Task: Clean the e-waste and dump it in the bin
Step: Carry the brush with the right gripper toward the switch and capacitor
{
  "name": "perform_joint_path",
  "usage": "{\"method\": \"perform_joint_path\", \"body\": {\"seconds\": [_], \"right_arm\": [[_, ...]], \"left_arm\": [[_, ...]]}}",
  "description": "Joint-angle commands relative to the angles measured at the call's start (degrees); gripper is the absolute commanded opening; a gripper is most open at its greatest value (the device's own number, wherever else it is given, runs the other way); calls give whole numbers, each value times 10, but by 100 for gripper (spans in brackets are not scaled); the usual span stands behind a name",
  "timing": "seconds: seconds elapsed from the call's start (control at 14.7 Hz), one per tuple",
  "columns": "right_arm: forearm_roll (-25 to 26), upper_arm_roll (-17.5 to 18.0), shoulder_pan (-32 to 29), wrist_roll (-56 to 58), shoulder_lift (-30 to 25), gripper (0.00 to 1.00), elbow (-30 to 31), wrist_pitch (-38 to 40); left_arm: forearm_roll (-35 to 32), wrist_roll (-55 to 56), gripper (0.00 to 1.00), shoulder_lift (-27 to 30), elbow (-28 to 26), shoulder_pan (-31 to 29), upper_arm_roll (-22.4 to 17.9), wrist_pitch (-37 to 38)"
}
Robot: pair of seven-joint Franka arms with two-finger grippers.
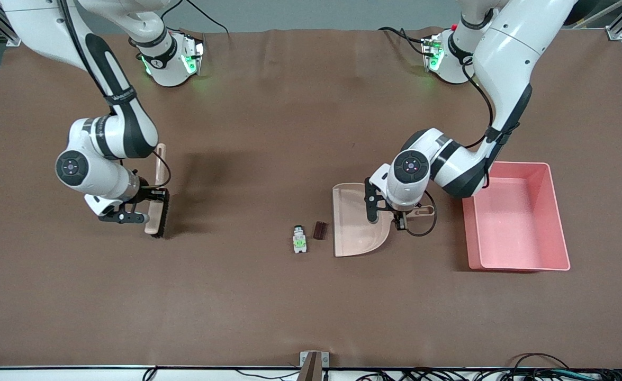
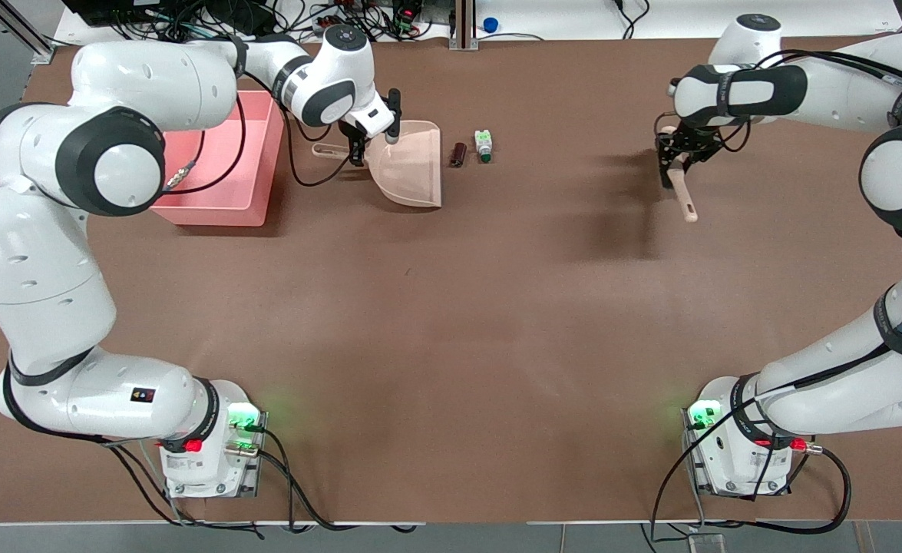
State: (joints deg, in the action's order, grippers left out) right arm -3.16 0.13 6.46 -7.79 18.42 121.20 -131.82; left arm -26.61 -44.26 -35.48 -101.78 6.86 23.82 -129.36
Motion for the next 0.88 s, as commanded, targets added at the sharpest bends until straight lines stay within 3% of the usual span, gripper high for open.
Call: {"method": "perform_joint_path", "body": {"seconds": [0.0, 0.41, 0.61, 0.82], "right_arm": [[-4, -2, 31, -39, -8, 8, -9, 11], [-14, -2, 87, -55, 13, 3, -53, 31], [-69, -3, 119, -70, 45, 3, -91, 32], [-71, -3, 156, -112, 101, 2, -151, 27]], "left_arm": [[-11, -6, 15, -1, 4, 0, 2, 0], [-11, -7, 14, -2, 5, 1, 1, 5], [-23, -7, 14, -3, 6, 2, 1, 7], [-23, -6, 15, -3, 11, 3, 2, 18]]}}
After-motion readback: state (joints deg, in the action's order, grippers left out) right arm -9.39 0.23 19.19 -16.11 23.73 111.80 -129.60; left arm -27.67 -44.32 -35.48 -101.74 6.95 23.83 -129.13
